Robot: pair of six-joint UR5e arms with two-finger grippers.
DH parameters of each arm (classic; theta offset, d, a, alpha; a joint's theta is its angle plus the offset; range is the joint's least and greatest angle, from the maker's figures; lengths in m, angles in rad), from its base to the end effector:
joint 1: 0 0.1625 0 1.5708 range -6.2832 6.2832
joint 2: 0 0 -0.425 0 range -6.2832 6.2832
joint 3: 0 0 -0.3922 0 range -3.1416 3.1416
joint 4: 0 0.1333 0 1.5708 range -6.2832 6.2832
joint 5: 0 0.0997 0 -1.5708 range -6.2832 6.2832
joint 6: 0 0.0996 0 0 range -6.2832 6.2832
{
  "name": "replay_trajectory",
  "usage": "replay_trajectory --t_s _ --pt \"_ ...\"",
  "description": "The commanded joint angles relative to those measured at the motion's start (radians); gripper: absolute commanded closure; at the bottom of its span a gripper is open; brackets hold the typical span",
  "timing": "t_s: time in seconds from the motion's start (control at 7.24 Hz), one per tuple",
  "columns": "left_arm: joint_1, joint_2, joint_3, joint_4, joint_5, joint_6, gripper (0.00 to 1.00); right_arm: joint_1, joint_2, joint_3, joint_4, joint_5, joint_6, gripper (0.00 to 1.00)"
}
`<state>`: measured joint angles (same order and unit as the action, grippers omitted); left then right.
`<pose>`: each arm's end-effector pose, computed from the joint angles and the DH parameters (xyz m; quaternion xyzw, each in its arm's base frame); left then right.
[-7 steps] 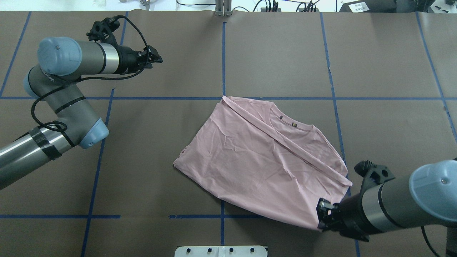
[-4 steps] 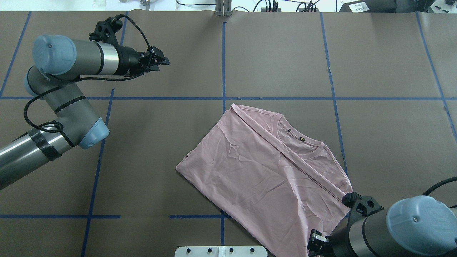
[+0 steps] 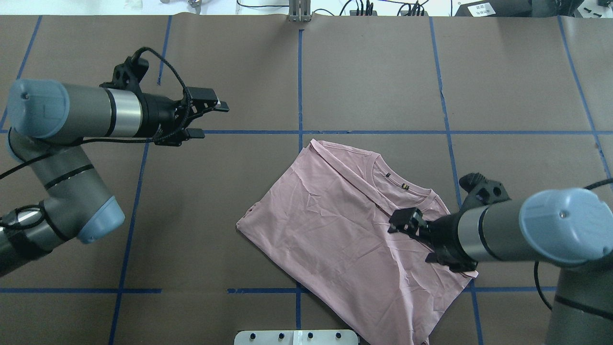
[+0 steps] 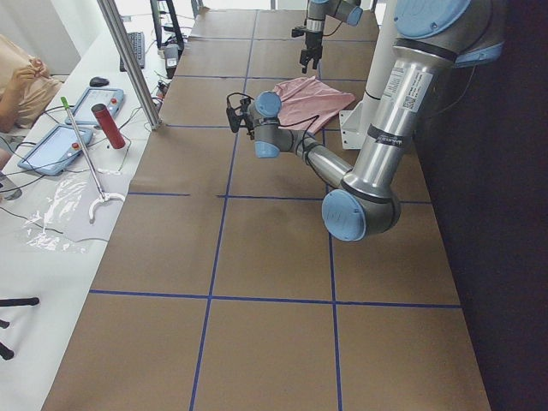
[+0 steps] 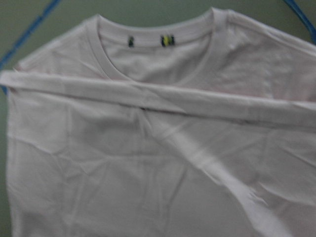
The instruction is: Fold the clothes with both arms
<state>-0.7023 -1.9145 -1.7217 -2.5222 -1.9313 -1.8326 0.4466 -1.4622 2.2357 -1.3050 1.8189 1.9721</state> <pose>0.3895 -0.4582 0.2891 0.0110 0.6646 -0.2369 0.7086 -0.3683 -0.2970 0.2740 -0.0962 -0.4951 0.2983 0.8103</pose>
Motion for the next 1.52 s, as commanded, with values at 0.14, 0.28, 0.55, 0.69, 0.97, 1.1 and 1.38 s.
replay_trajectory --t_s 0.14,0.28,0.55,0.69,0.97,1.1,1.38 --pt "0.26 -0.056 -0.115 0.453 0.132 -0.07 0.14 0.216 0.166 -0.183 0.004 -0.001 -0.123 0.0" --pt "0.277 -0.087 -0.105 0.505 0.162 -0.071 0.15 0.225 0.166 -0.208 0.004 -0.001 -0.186 0.0" --pt "0.271 -0.077 -0.139 0.504 0.164 -0.054 0.15 0.235 0.168 -0.196 0.004 -0.001 -0.182 0.0" --pt "0.271 -0.086 -0.148 0.51 0.163 -0.071 0.15 0.236 0.166 -0.151 -0.003 0.01 -0.182 0.0" --pt "0.279 -0.086 -0.17 0.648 0.164 -0.065 0.15 0.236 0.166 -0.159 0.001 0.013 -0.187 0.0" --pt "0.28 -0.087 -0.161 0.654 0.163 -0.071 0.15 0.236 0.166 -0.157 0.003 0.013 -0.187 0.0" --pt "0.325 -0.086 -0.115 0.657 0.17 -0.076 0.19 0.235 0.168 -0.157 0.003 0.004 -0.187 0.0"
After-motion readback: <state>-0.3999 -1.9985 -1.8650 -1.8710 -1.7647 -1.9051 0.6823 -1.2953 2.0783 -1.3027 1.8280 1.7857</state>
